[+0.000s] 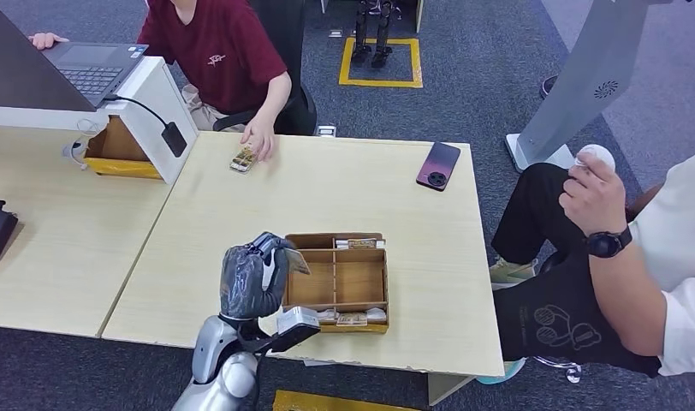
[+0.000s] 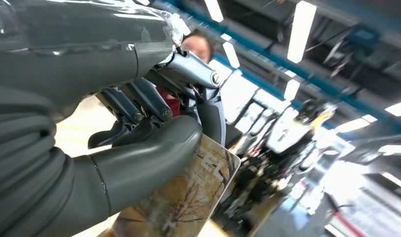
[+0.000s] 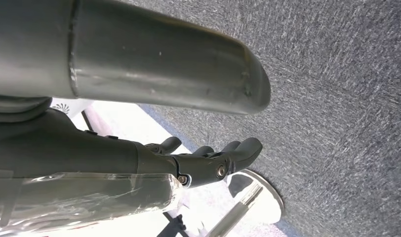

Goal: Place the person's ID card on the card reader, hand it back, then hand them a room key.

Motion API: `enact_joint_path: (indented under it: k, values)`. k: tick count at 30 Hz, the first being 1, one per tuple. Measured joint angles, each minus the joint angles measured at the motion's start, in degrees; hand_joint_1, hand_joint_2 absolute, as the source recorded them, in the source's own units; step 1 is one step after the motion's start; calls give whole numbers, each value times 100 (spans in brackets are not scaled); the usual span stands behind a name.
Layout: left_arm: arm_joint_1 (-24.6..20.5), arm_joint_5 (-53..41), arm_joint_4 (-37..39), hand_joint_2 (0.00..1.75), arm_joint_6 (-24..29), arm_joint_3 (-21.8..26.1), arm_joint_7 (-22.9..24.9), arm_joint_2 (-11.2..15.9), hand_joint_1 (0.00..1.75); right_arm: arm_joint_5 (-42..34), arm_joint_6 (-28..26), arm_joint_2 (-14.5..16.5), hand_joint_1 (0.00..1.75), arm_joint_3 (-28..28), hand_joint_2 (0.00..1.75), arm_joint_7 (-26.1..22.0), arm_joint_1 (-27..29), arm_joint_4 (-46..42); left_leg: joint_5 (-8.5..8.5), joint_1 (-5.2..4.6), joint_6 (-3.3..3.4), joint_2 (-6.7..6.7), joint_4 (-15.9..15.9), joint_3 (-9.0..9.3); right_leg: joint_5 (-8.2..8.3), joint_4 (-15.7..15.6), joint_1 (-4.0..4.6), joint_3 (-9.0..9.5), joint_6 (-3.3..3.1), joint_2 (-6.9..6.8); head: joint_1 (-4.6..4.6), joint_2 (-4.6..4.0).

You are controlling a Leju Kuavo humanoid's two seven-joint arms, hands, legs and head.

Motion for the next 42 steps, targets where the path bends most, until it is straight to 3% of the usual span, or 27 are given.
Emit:
enact_joint_path:
  k: [4, 7, 11, 15, 20, 24, 30, 42]
  values:
    - [-286, -81, -214, 175, -1, -164, 139, 103, 175, 0, 0, 0, 0, 6, 0, -10, -1, 0, 0, 0, 0, -1, 0, 0, 0, 0, 0, -1, 0, 0, -1, 0]
    - [-670, -165, -225, 175, -2, -175, 510, 144, 175, 0, 1, 0, 0, 39, 0, -28, -7, 0, 1, 0, 1, -2, 1, -1, 0, 0, 0, -2, 0, -1, -1, 0]
    - [-1389, -509, 125, 175, -5, -80, 860, 195, 175, 0, 7, 0, 0, 130, 0, -46, -27, 0, 8, 0, 0, -3, 0, -2, 7, 1, 0, -1, -2, -1, -1, 0]
    - [-1792, -854, 538, 175, -7, 123, 1084, 202, 175, 0, 9, -1, 0, 223, 0, -44, -36, 0, 10, 0, -2, 0, 1, -1, 11, 2, 0, -2, -4, 2, -1, 0]
    - [-2603, -1745, 1634, 175, -13, 904, 1731, 237, 175, 0, 72, -2, 0, 484, 0, 19, -97, 0, 14, 1, -7, 6, 0, -1, 14, 8, 1, -5, -9, 10, -1, 0]
    - [-3112, -2394, 2339, 175, -13, 1669, 1983, 315, 175, 0, 114, -2, 0, 685, 0, 67, -145, 0, 18, 1, -10, 6, 0, 1, 16, 11, 1, -6, -11, 10, -2, 0]
    - [-3292, -2612, 2795, 175, -13, 2186, 2044, 372, 175, 0, 114, -3, 0, 806, 0, 71, -186, 0, 20, 1, -11, 4, 0, -3, 16, 10, 1, -7, -11, 9, -1, 0]
    - [-3301, -2657, 3086, 175, -9, 2445, 2072, 418, 175, 0, 116, -4, 0, 906, 0, 82, -192, -7, 21, 0, -11, 3, 0, -3, 16, 10, 0, -8, -11, 7, -1, 0]
